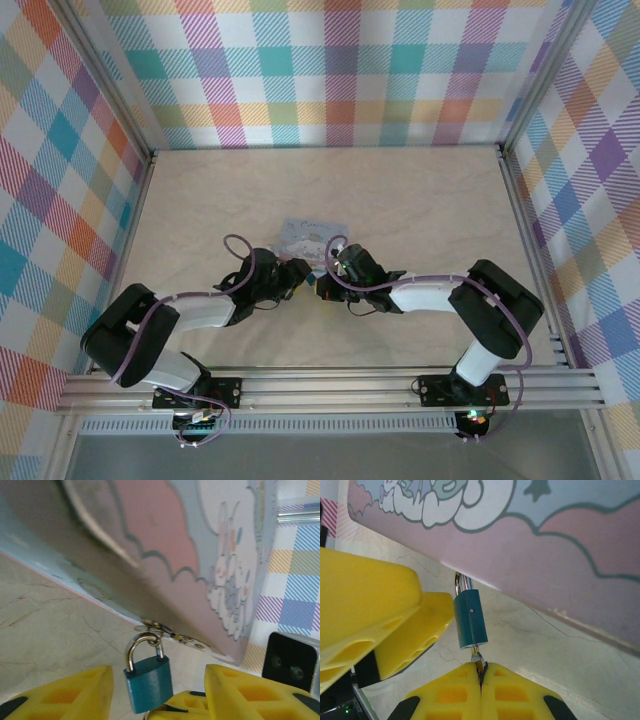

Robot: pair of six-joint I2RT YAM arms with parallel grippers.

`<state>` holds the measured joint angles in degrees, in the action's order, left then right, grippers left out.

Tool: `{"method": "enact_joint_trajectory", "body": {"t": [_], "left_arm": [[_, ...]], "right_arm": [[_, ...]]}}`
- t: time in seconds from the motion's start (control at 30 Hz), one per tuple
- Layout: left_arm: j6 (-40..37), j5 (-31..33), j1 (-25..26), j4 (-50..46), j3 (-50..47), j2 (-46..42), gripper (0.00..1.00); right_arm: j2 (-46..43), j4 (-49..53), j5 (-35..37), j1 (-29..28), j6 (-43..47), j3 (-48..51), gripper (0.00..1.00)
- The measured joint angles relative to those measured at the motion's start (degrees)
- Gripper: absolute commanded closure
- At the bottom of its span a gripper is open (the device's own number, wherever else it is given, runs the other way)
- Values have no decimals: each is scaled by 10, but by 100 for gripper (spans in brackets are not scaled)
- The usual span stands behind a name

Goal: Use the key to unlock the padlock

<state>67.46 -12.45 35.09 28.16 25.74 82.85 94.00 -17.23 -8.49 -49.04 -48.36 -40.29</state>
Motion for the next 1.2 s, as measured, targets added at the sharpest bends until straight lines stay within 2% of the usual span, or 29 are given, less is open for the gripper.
{"method": "enact_joint_trajectory", "body": {"t": [0.4, 0.87, 1.2], "left_arm": [[16, -6, 2, 31, -2, 30, 54], [24, -6, 13, 56, -2, 53, 64], [30, -4, 17, 80, 1, 64, 78]], "right_arm": [[0, -1, -11, 3, -25, 0, 99], [0, -20, -31, 10, -83, 2, 99], [0, -76, -43, 19, -152, 30, 98]]}}
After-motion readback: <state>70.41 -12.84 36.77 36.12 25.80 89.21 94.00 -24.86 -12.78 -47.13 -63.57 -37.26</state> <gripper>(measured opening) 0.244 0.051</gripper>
